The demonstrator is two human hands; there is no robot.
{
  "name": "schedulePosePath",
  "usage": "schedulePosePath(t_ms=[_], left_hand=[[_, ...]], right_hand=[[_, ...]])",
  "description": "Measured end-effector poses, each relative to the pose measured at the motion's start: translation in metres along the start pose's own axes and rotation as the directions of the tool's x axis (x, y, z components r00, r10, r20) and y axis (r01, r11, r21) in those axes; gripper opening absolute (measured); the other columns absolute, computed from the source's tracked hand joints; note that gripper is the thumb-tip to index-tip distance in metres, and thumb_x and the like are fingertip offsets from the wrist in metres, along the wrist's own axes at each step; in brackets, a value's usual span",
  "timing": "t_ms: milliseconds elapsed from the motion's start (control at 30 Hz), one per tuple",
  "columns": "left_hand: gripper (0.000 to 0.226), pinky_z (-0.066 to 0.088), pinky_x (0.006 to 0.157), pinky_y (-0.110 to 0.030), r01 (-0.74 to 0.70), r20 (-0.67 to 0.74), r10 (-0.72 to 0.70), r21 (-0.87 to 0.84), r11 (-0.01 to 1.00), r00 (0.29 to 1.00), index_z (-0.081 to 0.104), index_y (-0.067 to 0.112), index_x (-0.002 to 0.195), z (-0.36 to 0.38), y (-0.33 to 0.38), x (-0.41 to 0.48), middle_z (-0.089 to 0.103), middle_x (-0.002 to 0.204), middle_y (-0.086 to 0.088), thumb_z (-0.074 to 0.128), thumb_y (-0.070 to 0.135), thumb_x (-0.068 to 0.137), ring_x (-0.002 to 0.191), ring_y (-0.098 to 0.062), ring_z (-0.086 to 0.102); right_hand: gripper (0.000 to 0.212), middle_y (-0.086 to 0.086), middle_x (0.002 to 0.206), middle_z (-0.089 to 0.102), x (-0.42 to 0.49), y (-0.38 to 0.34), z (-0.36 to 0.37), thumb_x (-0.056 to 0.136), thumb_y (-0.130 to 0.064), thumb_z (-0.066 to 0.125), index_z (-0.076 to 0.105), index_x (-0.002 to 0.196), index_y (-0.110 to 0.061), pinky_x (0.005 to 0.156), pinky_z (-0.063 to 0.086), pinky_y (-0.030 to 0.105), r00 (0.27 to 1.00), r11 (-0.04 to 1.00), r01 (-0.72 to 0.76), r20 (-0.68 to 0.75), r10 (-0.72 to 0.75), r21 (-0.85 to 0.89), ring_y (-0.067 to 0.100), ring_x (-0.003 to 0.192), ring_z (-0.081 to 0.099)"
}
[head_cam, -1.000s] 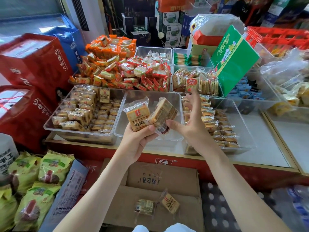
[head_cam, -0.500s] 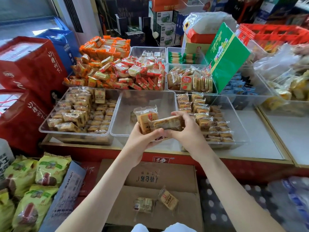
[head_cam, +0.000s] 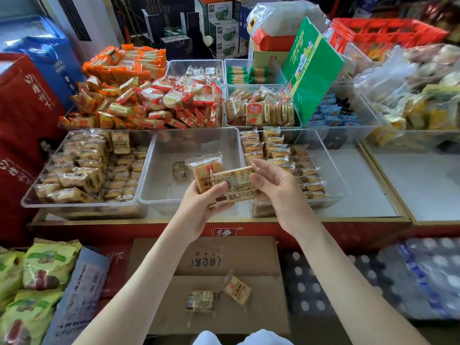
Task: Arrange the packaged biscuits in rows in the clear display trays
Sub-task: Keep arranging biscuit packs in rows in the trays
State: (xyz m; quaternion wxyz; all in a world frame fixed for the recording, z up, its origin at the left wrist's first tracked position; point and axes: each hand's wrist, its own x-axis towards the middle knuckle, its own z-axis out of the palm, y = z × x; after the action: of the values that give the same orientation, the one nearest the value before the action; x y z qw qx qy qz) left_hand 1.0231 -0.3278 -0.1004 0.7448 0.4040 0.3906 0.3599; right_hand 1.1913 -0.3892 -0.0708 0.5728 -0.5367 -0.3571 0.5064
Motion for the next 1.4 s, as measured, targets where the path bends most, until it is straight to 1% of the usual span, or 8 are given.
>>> schedulePosePath(t_ms=[267, 433, 633, 900, 1033, 1233, 1300, 1400], left_hand=[[0.065, 0.059, 0.08, -0.032, -0.058, -0.02, 0.064, 0.214, 0.975, 0.998, 0.05, 0.017, 0.121, 0.031, -0.022, 0.027, 0.069, 0.112, -0.004, 0.078, 0.024, 0.063, 0.1, -0.017, 0.07], [0.064, 0.059, 0.079, -0.035, -0.008, 0.031, 0.002, 0.193, 0.981, 1.0, 0.05, 0.013, 0.123, 0.05, -0.032, 0.053, 0.072, 0.11, -0.005, 0.078, 0.023, 0.067, 0.103, -0.023, 0.069], [0.101, 0.058, 0.071, -0.03, 0.07, 0.103, -0.083, 0.126, 0.99, 0.991, 0.052, 0.012, 0.122, 0.073, -0.042, 0.083, 0.074, 0.108, -0.005, 0.096, 0.048, 0.038, 0.101, -0.023, 0.07], [0.102, 0.061, 0.075, -0.039, 0.072, 0.137, -0.088, 0.122, 0.99, 0.987, 0.051, 0.009, 0.124, 0.098, -0.048, 0.115, 0.073, 0.109, -0.005, 0.096, 0.048, 0.041, 0.102, -0.024, 0.07], [0.093, 0.06, 0.072, -0.034, 0.062, 0.15, -0.101, 0.244, 0.968, 0.984, 0.051, 0.013, 0.121, 0.104, -0.04, 0.133, 0.074, 0.103, -0.002, 0.096, 0.041, 0.044, 0.098, -0.022, 0.071], [0.07, 0.057, 0.067, -0.024, -0.027, 0.095, -0.006, 0.343, 0.939, 0.995, 0.05, 0.011, 0.126, 0.117, -0.033, 0.155, 0.067, 0.11, -0.008, 0.087, 0.02, 0.067, 0.09, -0.014, 0.071], [0.046, 0.059, 0.069, -0.028, -0.054, -0.06, 0.071, 0.244, 0.968, 0.996, 0.053, 0.015, 0.121, 0.114, -0.031, 0.162, 0.067, 0.112, -0.007, 0.069, 0.024, 0.079, 0.095, -0.019, 0.07], [0.024, 0.061, 0.074, -0.034, -0.09, -0.267, 0.122, 0.128, 0.988, 0.956, 0.053, 0.016, 0.121, 0.101, -0.031, 0.172, 0.066, 0.115, -0.008, 0.055, 0.019, 0.097, 0.099, -0.02, 0.068]], right_hand=[[0.018, 0.005, 0.1, 0.07, 0.017, 0.017, -0.047, 0.087, -0.006, 0.069, 0.067, 0.102, -0.015, 0.081, 0.057, 0.034, 0.974, 0.982, -0.082, -0.225, 0.042, -0.172, 0.018, 0.095, 0.067], [0.023, 0.005, 0.09, 0.069, 0.035, 0.021, -0.094, 0.074, -0.011, 0.073, 0.062, 0.094, -0.009, 0.072, 0.056, 0.033, 0.973, 0.966, -0.23, -0.008, 0.232, 0.12, 0.019, 0.086, 0.067], [0.005, 0.006, 0.085, 0.072, 0.056, 0.028, -0.136, 0.085, -0.002, 0.058, 0.06, 0.088, -0.006, 0.061, 0.056, 0.026, 0.982, 0.959, -0.187, 0.072, 0.175, 0.213, 0.018, 0.077, 0.069], [0.017, 0.017, 0.096, 0.064, 0.087, 0.043, -0.173, 0.09, -0.021, 0.057, 0.068, 0.089, -0.007, 0.067, 0.058, 0.034, 0.942, 0.861, -0.296, 0.277, 0.191, 0.413, 0.022, 0.078, 0.066], [0.083, 0.021, 0.121, 0.062, 0.115, 0.036, -0.19, 0.088, -0.065, 0.034, 0.047, 0.134, 0.002, 0.082, 0.055, 0.041, 0.808, 0.861, -0.493, 0.433, 0.4, 0.123, 0.034, 0.109, 0.062], [0.051, 0.013, 0.124, 0.06, 0.15, 0.028, -0.21, 0.098, -0.026, 0.049, 0.039, 0.143, -0.004, 0.084, 0.055, 0.036, 0.578, 0.834, -0.552, 0.714, 0.396, -0.015, 0.024, 0.106, 0.062], [0.052, 0.014, 0.123, 0.062, 0.162, 0.027, -0.224, 0.092, -0.022, 0.062, 0.048, 0.138, -0.004, 0.093, 0.054, 0.041, 0.62, 0.819, -0.558, 0.723, 0.304, 0.135, 0.025, 0.108, 0.063], [0.039, 0.017, 0.114, 0.064, 0.191, 0.026, -0.239, 0.086, -0.009, 0.063, 0.054, 0.123, -0.002, 0.099, 0.049, 0.045, 0.83, 0.847, -0.452, 0.48, 0.284, 0.28, 0.028, 0.102, 0.066]])
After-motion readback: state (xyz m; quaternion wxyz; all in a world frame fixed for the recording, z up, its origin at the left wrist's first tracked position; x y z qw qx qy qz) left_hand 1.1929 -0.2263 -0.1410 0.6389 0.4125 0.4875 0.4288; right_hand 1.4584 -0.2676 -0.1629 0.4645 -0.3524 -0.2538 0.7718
